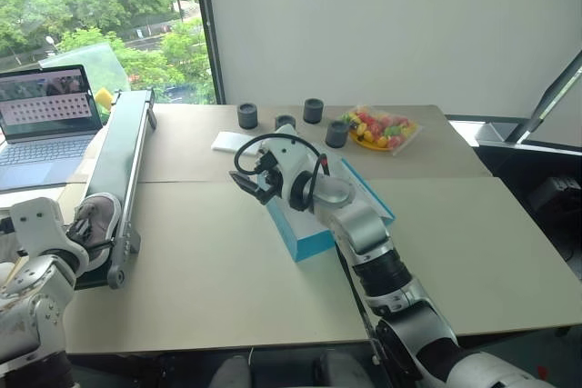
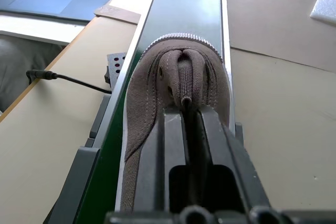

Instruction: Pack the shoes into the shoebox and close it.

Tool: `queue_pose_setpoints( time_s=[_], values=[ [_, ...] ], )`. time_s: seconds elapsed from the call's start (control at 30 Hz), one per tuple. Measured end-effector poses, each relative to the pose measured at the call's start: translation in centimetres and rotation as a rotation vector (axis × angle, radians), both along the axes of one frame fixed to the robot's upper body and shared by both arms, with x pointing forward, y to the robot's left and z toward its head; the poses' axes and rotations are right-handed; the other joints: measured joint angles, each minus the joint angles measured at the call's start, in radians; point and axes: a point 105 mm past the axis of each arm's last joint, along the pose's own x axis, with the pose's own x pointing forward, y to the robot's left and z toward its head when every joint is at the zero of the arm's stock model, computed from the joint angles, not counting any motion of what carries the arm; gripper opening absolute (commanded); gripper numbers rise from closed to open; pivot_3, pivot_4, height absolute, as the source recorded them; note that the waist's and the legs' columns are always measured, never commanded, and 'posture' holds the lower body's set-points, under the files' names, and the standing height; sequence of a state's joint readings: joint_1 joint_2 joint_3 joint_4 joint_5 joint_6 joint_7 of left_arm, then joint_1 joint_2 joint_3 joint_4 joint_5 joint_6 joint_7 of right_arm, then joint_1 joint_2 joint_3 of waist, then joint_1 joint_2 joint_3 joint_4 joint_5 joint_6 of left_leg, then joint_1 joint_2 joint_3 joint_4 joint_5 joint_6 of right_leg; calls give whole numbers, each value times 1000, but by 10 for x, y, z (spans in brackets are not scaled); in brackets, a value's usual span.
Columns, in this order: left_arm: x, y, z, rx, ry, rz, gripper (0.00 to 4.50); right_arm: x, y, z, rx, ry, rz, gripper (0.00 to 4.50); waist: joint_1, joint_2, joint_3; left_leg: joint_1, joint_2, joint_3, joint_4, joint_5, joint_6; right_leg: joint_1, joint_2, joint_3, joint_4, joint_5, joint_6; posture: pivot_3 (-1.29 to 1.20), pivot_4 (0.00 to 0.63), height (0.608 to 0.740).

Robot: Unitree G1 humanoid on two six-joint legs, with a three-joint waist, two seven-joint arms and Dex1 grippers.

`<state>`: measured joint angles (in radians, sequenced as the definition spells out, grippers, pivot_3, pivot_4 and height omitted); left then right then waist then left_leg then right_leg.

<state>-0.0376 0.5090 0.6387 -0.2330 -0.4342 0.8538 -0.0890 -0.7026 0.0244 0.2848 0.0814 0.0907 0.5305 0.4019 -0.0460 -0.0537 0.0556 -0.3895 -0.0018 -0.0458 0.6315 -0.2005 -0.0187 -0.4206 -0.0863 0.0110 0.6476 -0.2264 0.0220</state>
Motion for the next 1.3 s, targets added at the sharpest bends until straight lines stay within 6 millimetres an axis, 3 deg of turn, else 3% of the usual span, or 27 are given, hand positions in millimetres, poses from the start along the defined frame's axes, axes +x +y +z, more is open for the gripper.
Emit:
queue_pose_setpoints(
  time_s=[0.3, 0.53, 0.7, 0.93, 0.97, 1.0, 1.07, 1.17, 1.3],
  values=[
    [4, -3, 2, -6, -29, 0, 21, 1, -2, 1, 3, 0, -7, 4500, 1, 0, 0, 0, 0, 0, 0, 0, 0, 0, 0, 0, 0, 0, 0, 0, 0, 740],
    [24, -25, 43, 134, -187, -66, 21, 8, -6, 11, 124, 105, -28, 4500, 1, -1, -1, 0, 0, 0, 0, 0, 0, 0, 0, 0, 0, 0, 0, 0, 0, 740],
    [40, -60, 56, 125, -260, -167, 21, 17, -21, -3, 242, 333, -67, 4500, 5, -1, -1, -1, 0, 0, 1, 0, 0, 1, 0, 0, 0, 0, 0, 0, 0, 740],
    [58, -153, 82, -131, -468, -441, 21, 19, -40, -16, 461, 697, -59, 4500, -1, -1, -2, -1, 0, 1, 2, 0, 1, 1, 0, 1, 0, 0, 0, 0, 0, 740],
    [58, -161, 84, -148, -478, -468, 21, 19, -41, -17, 474, 719, -57, 4500, -2, -1, -2, -1, 0, 1, 2, 0, 1, 1, 0, 1, 0, 0, 0, 0, 150, 740],
    [58, -175, 87, -181, -491, -511, 21, 19, -42, -17, 493, 750, -54, 4500, -4, 0, -2, -1, 0, 2, 2, 0, 1, 1, 1, 2, 0, 0, 0, 0, 150, 740],
    [56, -193, 93, -213, -512, -571, 21, 21, -41, -7, 521, 747, -42, 4500, -3, 9, 39, 9, 4, 2, 3, -3, 5, 18, 4, 1, -8, -2, 3, 0, 150, 740],
    [56, -213, 85, -260, -472, -628, 21, 22, -41, -8, 547, 780, -47, 4500, -1, 25, 53, 7, 5, 0, 4, -3, 7, 17, 10, 5, -11, -2, 4, 0, 150, 740],
    [54, -220, 83, -266, -459, -649, 21, 25, -44, -9, 596, 824, -65, 4500, -1, 28, 59, 4, 5, 0, 4, -7, 13, 15, 10, 5, -6, -3, 0, 0, 150, 740]
  ],
)
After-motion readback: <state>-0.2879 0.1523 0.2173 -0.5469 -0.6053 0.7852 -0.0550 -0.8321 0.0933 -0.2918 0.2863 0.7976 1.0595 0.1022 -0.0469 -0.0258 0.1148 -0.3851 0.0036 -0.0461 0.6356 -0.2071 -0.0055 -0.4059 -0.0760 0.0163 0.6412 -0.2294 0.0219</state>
